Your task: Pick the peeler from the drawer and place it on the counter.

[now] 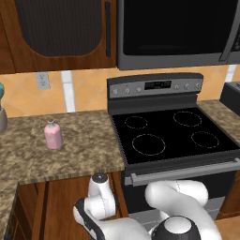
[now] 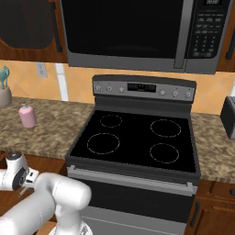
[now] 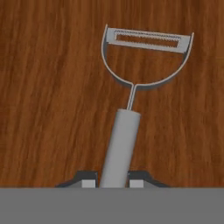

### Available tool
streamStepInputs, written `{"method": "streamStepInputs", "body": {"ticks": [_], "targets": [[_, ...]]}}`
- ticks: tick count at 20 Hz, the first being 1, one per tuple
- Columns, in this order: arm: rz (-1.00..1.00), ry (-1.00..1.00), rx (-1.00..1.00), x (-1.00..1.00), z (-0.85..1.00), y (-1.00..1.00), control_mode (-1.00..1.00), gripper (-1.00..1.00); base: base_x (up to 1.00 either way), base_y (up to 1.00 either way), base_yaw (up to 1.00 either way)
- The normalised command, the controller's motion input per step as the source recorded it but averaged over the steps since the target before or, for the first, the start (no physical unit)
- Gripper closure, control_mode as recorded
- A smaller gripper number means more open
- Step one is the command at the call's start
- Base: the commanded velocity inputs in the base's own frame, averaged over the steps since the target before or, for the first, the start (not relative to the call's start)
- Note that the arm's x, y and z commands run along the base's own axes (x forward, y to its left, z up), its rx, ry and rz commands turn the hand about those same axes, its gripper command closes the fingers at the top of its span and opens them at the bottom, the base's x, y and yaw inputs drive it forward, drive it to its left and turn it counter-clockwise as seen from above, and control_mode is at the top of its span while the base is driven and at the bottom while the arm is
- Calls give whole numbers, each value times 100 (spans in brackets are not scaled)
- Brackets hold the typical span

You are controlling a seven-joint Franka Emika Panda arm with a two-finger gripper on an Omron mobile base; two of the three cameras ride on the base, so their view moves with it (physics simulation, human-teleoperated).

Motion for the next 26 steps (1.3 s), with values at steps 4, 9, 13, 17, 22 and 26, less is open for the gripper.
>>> {"method": "streamStepInputs", "body": {"ticks": [4, 9, 13, 17, 22, 26], "targets": [[1, -6, 0, -86, 100, 0, -100, 100, 0, 0, 0], [2, -1, 0, -78, 100, -1, -100, 100, 0, 0, 0], [-3, -8, 0, 0, 100, -5, -100, 100, 0, 0, 0], [0, -6, 0, 11, 100, -36, -100, 100, 0, 0, 0], [0, -9, 0, 55, 98, -56, -100, 100, 0, 0, 0], [0, -7, 2, 73, 95, -39, -100, 100, 0, 0, 0]]}}
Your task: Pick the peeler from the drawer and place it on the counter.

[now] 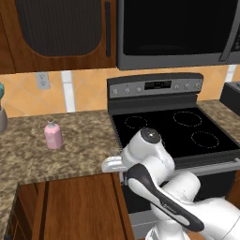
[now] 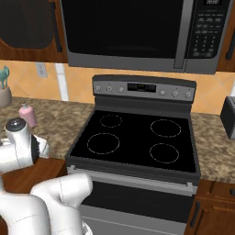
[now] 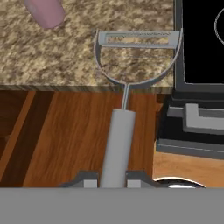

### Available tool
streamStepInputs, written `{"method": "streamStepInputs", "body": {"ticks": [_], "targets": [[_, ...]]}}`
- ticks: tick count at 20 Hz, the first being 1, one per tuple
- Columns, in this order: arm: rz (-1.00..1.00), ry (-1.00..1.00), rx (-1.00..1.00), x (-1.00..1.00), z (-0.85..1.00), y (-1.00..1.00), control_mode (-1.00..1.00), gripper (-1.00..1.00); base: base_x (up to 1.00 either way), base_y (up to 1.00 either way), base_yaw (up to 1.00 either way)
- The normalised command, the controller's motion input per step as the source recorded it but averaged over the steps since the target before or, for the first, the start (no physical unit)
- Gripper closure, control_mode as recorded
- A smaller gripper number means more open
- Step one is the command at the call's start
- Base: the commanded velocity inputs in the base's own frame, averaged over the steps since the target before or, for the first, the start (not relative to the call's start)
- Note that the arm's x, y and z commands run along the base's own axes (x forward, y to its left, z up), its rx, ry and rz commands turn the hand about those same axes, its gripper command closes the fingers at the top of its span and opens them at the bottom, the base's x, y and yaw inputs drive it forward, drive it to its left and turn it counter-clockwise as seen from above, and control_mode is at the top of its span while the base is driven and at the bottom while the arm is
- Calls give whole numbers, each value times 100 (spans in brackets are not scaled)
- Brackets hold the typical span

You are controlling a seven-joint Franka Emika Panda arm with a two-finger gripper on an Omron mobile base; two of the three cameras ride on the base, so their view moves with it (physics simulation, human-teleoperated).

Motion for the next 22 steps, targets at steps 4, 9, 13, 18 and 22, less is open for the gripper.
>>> {"method": "streamStepInputs", "body": {"ticks": [4, 9, 13, 18, 22], "targets": [[0, 1, 2, 100, 31, -8, -100, 100, 0, 0, 0], [0, 13, 1, 100, 0, -2, -100, 100, 0, 0, 0], [0, 5, 0, 100, 0, 0, -100, 100, 0, 0, 0], [0, 0, -3, 75, -1, 9, -100, 100, 0, 0, 0], [0, 0, -14, 58, -32, 35, -100, 100, 0, 0, 0]]}}
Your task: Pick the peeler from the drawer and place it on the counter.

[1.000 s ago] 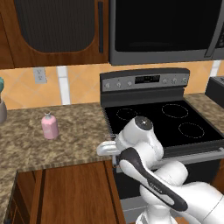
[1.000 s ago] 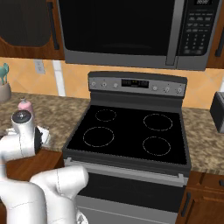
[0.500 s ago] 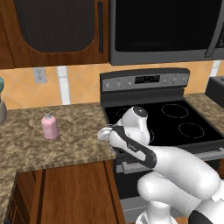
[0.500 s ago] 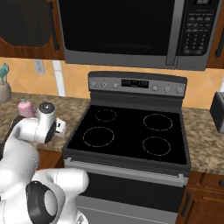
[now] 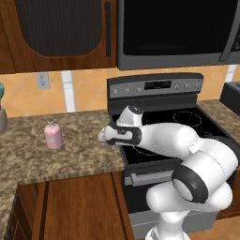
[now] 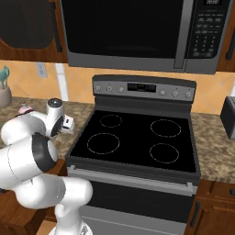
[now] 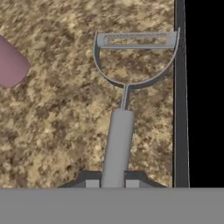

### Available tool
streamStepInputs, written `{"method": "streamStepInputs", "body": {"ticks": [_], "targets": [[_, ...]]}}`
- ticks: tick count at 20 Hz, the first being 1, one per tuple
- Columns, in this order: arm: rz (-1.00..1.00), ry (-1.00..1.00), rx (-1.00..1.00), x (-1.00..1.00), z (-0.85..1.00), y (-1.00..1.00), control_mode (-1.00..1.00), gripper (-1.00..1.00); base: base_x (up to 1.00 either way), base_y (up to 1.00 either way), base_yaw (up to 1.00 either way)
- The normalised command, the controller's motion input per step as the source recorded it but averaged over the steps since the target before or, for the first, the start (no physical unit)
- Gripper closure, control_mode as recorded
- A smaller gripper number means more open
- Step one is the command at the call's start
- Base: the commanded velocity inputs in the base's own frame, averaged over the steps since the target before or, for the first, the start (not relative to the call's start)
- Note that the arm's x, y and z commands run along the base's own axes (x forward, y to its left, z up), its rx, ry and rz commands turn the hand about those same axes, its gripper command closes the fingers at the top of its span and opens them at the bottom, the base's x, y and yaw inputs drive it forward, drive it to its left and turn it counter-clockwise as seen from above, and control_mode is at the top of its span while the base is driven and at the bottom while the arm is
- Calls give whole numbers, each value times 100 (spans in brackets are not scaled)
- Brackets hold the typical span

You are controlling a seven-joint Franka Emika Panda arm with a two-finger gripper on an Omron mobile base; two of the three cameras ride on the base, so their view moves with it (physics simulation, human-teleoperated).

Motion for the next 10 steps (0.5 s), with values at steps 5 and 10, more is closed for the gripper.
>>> {"method": "streamStepInputs", "body": {"ticks": [5, 10], "targets": [[0, 0, -14, 41, -36, 34, -100, 100, 0, 0, 0], [0, -5, -9, 15, -42, 21, -100, 100, 0, 0, 0]]}}
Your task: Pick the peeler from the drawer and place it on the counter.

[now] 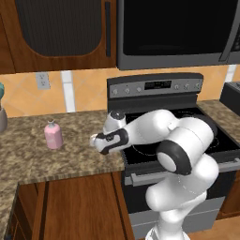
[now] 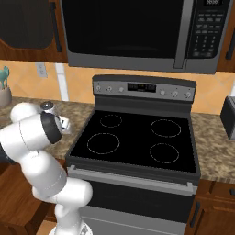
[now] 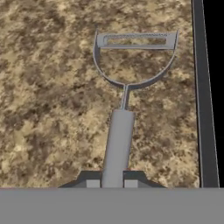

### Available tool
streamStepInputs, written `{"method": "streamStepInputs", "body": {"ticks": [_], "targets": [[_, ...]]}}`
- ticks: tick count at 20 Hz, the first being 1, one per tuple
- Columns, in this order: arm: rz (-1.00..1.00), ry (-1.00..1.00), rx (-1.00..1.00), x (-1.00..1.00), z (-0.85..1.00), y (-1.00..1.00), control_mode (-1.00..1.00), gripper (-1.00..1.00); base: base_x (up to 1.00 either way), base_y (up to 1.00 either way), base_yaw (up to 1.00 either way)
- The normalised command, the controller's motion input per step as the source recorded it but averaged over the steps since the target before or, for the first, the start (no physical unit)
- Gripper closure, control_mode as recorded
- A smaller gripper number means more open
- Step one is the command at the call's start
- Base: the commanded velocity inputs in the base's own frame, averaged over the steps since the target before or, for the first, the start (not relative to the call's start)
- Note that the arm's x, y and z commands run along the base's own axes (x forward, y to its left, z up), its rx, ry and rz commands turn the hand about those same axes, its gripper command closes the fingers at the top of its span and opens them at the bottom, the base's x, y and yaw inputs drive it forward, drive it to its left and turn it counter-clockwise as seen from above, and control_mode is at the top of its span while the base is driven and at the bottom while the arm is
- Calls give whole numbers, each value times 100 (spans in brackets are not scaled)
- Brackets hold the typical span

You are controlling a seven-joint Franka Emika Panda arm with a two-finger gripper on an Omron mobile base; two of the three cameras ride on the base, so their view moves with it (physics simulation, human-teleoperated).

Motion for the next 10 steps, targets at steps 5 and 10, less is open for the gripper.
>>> {"method": "streamStepInputs", "body": {"ticks": [5, 10], "targets": [[0, -5, -2, 17, -40, 10, -100, 100, 0, 0, 0], [0, -1, 0, 51, -20, 0, -100, 100, 0, 0, 0]]}}
